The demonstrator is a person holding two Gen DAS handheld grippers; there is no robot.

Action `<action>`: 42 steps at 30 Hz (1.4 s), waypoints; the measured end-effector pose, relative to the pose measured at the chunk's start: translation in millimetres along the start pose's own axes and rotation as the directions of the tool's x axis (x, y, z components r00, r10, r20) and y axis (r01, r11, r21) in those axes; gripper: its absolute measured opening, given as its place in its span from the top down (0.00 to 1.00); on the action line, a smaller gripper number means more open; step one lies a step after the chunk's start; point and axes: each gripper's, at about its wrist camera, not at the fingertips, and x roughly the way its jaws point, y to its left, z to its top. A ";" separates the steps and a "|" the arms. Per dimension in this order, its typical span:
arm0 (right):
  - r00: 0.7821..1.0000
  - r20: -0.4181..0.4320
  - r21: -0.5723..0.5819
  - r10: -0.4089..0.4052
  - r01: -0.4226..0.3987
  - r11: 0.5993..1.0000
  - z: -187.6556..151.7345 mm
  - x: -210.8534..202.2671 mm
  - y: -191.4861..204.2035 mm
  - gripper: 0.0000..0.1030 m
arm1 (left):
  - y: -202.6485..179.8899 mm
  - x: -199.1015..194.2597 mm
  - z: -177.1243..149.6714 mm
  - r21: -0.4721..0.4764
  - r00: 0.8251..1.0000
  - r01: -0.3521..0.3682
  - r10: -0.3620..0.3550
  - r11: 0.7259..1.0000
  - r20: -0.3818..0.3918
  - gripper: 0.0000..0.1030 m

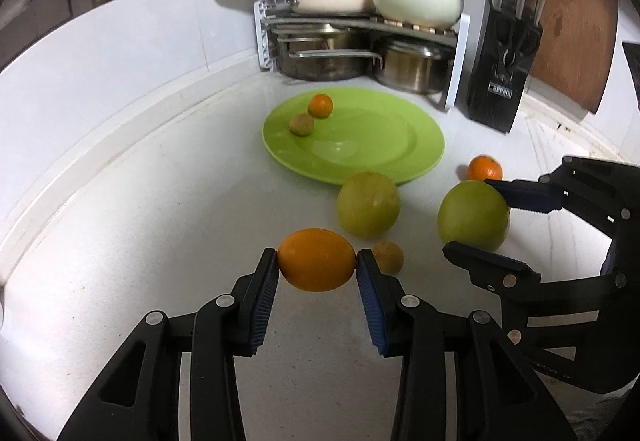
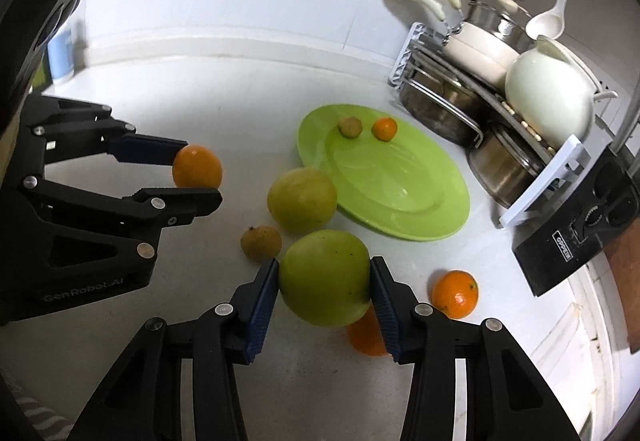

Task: Organize fruits
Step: 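Carry orange and green apple onto the green plate and open both tools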

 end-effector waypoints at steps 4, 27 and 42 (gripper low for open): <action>1.000 0.023 0.042 0.007 -0.008 0.999 2.6 -11.3 -6.5 0.55 | -0.5 -11.2 5.8 -0.024 1.000 0.009 -0.008 1.000 0.019 0.61; 0.986 0.162 0.244 -0.030 -0.010 0.970 34.6 -46.3 -84.1 0.55 | -24.2 -32.2 72.5 -0.003 0.991 0.019 -0.019 1.000 0.135 0.61; 0.988 0.156 0.269 -0.023 -0.020 0.963 75.6 -13.9 -124.4 0.55 | -24.1 13.9 137.3 0.030 0.994 0.051 -0.053 0.998 0.097 0.61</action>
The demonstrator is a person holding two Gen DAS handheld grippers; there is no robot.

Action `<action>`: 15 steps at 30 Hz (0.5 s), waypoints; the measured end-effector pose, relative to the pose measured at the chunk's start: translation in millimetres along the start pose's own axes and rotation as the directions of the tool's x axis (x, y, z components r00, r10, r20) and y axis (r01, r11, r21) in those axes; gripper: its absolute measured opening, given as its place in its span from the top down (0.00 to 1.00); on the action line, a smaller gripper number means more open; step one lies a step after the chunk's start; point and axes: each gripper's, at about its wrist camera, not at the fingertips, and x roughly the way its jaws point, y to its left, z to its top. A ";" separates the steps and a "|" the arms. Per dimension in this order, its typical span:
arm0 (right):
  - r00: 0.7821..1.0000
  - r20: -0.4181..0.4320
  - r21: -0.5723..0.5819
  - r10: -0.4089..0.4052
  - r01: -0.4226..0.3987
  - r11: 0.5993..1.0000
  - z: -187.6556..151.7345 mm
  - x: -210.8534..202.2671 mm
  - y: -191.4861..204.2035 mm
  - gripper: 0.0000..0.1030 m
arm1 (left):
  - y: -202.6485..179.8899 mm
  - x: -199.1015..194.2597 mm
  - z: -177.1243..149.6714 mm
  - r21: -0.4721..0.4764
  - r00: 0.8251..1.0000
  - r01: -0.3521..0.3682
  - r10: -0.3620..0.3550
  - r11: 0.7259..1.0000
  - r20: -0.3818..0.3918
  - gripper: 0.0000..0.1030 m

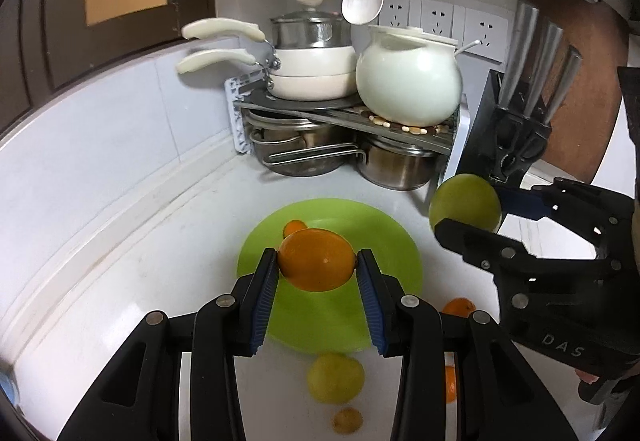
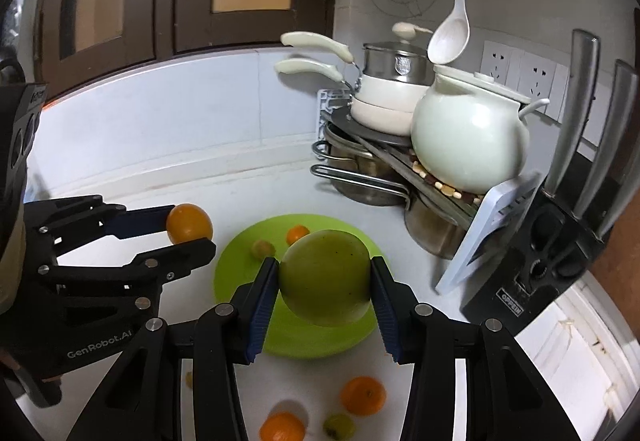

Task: Organize fruits
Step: 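Carry orange and green apple onto the green plate and open both tools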

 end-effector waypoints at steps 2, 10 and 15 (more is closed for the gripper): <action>1.000 -0.018 0.013 0.003 -0.002 1.000 3.2 11.4 -6.1 0.55 | 1.9 9.8 5.8 0.000 1.000 0.006 -0.006 1.000 -0.012 0.61; 0.994 -0.111 0.040 0.018 -0.014 0.999 8.0 60.0 -21.8 0.55 | 14.3 62.9 18.8 -0.001 0.993 0.050 -0.050 0.999 -0.103 0.62; 0.984 -0.174 0.042 0.033 -0.026 0.999 7.8 88.5 -26.6 0.55 | 21.8 93.1 20.2 -0.005 0.987 0.062 -0.062 0.998 -0.147 0.62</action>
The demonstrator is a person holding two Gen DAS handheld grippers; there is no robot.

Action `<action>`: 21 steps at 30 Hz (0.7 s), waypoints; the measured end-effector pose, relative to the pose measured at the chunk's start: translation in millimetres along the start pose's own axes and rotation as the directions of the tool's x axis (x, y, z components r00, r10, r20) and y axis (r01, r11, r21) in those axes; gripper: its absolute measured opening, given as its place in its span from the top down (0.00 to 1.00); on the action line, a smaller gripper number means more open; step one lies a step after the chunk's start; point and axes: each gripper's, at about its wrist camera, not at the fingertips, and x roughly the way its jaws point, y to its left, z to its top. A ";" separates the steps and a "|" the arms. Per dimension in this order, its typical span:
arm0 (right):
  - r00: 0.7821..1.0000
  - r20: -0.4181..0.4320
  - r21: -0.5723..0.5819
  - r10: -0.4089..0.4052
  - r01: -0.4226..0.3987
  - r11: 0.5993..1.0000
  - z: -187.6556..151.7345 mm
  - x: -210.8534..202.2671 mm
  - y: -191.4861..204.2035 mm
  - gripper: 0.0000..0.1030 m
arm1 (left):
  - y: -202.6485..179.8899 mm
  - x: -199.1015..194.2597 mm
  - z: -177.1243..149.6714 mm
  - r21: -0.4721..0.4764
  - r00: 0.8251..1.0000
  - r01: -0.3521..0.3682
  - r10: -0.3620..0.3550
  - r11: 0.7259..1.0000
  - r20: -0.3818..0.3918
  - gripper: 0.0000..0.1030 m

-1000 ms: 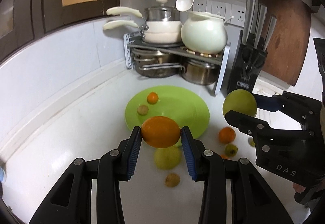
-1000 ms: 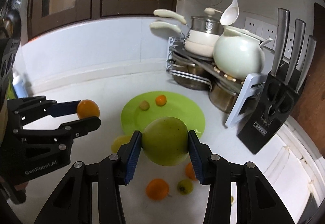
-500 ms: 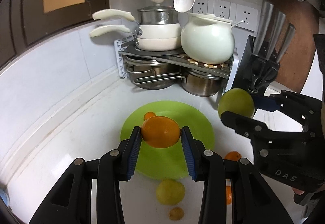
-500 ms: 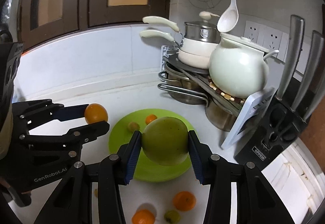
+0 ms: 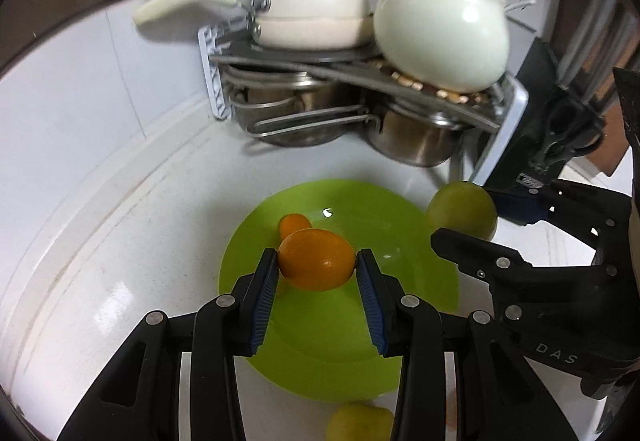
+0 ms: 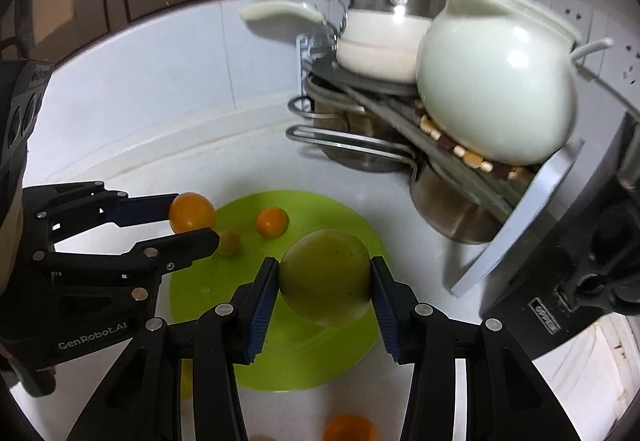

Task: Organize fruits
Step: 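Carry orange and green apple onto the green plate and open both tools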

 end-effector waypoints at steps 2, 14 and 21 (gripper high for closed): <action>1.000 -0.018 -0.002 0.003 -0.003 1.000 0.8 8.3 -1.6 0.55 | 2.5 8.8 1.3 -0.003 1.000 -0.001 0.001 1.000 -0.018 0.62; 0.994 -0.103 0.034 0.036 -0.033 0.999 -4.7 48.2 -11.8 0.55 | 8.6 39.8 2.3 0.017 0.994 0.014 -0.012 1.000 -0.112 0.61; 0.991 -0.126 0.031 0.035 -0.031 0.999 -6.8 57.5 -11.7 0.55 | 9.6 51.6 0.8 0.021 0.989 0.016 -0.013 1.000 -0.145 0.61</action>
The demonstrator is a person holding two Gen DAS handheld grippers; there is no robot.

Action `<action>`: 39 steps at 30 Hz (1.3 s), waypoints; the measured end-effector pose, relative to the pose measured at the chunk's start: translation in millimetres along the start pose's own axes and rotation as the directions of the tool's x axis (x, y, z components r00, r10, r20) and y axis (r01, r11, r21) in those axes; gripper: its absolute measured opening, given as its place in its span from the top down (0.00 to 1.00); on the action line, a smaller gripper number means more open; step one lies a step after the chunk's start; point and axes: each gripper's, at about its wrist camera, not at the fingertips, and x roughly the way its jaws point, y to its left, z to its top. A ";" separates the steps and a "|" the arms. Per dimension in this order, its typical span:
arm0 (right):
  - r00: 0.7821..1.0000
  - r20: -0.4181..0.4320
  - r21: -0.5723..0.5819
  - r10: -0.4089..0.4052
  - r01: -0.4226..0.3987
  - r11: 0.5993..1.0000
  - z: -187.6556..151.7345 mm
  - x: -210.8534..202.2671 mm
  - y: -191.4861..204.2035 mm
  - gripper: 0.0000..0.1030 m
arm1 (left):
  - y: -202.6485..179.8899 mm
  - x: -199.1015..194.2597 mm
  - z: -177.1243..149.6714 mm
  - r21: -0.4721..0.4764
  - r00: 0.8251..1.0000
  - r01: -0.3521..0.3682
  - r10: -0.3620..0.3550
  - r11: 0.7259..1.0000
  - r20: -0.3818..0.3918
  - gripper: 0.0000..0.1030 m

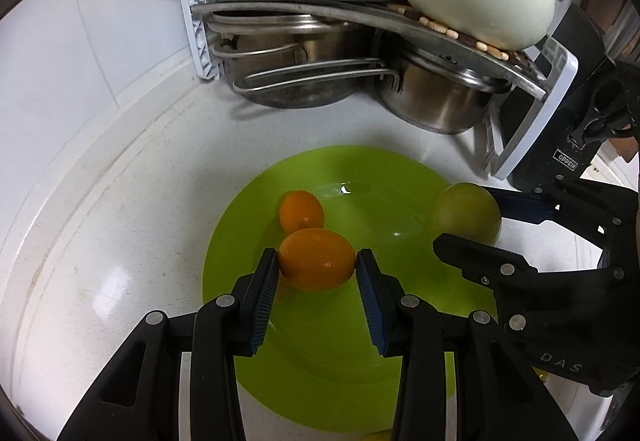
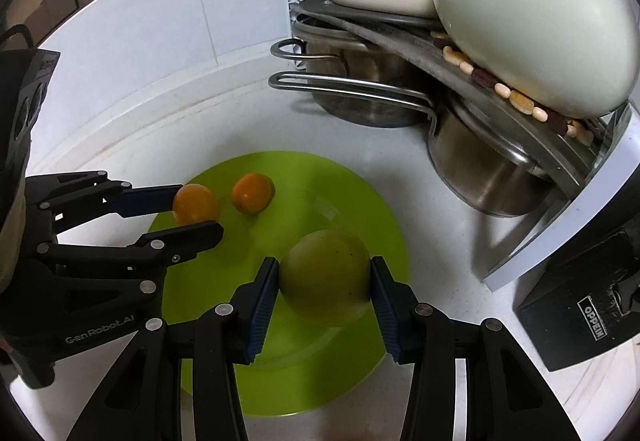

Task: Organize fruits
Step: 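Carry orange and green apple onto the green plate and open both tools, then pull both open tools back from the plate toward the remaining fruits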

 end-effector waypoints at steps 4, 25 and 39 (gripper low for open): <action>1.000 -0.012 0.000 0.006 -0.006 1.000 0.5 3.0 -0.6 0.55 | 0.6 2.6 -0.3 -0.001 1.000 0.002 -0.002 1.000 -0.007 0.61; 0.999 0.039 -0.015 -0.014 0.015 1.000 -0.8 -23.6 12.7 0.54 | 4.3 -41.8 -15.9 -0.054 0.994 -0.043 0.048 0.998 0.101 0.51; 0.986 0.163 -0.014 -0.019 0.022 1.000 -13.5 -88.3 29.2 0.51 | -4.3 -109.5 -35.8 -0.065 0.974 -0.058 0.070 0.996 0.214 0.43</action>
